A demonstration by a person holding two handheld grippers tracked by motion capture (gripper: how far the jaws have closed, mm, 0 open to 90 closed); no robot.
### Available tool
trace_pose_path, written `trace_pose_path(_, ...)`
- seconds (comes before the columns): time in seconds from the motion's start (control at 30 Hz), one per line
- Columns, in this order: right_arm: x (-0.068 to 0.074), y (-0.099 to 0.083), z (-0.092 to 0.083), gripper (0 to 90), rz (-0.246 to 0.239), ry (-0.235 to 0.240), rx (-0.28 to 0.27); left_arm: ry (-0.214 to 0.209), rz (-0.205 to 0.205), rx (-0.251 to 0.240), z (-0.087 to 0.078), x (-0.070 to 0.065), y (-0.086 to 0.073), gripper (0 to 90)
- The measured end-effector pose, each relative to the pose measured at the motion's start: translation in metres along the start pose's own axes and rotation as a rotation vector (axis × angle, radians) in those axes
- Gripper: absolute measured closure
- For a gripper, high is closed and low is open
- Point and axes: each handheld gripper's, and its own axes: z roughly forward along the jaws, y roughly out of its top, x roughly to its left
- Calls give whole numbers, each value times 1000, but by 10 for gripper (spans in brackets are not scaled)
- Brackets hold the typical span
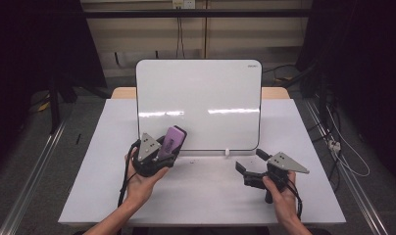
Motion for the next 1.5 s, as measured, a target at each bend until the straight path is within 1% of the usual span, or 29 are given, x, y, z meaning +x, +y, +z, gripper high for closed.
trace_pose_path(0.07,3,1,2,80,4,38,-31,-10,-3,-8,1,-4,1,413)
trace_pose_path(0.13,7,4,4,92,18,56,-59,-20,-3,-17,4,-6,3,413)
trace_pose_path(0.17,8,5,6,114,23,75,-74,-26,-12,-23,6,-8,4,413)
trace_pose_path(0.23,11,8,10,128,10,116,-95,-41,-33,-27,11,-12,7,413)
trace_pose_path(0.3,14,12,15,140,6,114,-113,-51,-39,-36,14,-16,10,413)
trace_pose_path(0.4,19,16,20,146,27,134,-140,-69,-40,-43,16,-23,12,413)
trace_pose_path(0.43,21,18,22,147,33,134,-151,-75,-47,-45,16,-25,12,412)
trace_pose_path(0.53,27,20,26,146,60,153,-181,-80,-47,-49,15,-30,11,413)
trace_pose_path(0.6,31,21,29,156,88,163,-202,-85,-54,-53,16,-31,12,413)
trace_pose_path(0.67,35,24,33,163,106,177,-218,-86,-59,-57,17,-32,13,413)
trace_pose_path(0.7,36,25,35,185,116,182,-227,-95,-74,-62,19,-33,14,413)
trace_pose_path(0.73,37,26,37,214,123,196,-228,-101,-84,-61,20,-34,14,413)
trace_pose_path(0.77,38,28,40,223,135,204,-229,-102,-79,-65,21,-34,15,413)
trace_pose_path(0.8,39,29,42,226,148,201,-236,-101,-73,-68,22,-36,16,413)
trace_pose_path(0.87,41,31,47,251,162,210,-244,-105,-67,-70,24,-37,16,413)
trace_pose_path(0.9,42,32,50,265,170,210,-247,-106,-73,-69,24,-38,16,413)
trace_pose_path(0.93,43,32,52,276,181,208,-254,-105,-67,-68,24,-39,15,413)
trace_pose_path(1.0,45,32,55,300,203,215,-260,-110,-69,-62,24,-41,12,413)
trace_pose_path(1.03,46,32,57,303,209,215,-262,-111,-66,-60,24,-42,11,413)
trace_pose_path(1.07,48,31,59,302,216,220,-260,-109,-73,-62,24,-43,11,413)
trace_pose_path(1.13,50,29,61,311,222,229,-254,-109,-65,-59,25,-43,10,413)
trace_pose_path(1.23,52,30,62,361,238,230,-271,-115,-77,-67,26,-44,9,413)
trace_pose_path(1.33,52,30,63,400,268,229,-276,-124,-83,-71,28,-47,9,413)
trace_pose_path(1.5,54,27,65,445,270,238,-264,-129,-74,-86,28,-50,12,413)
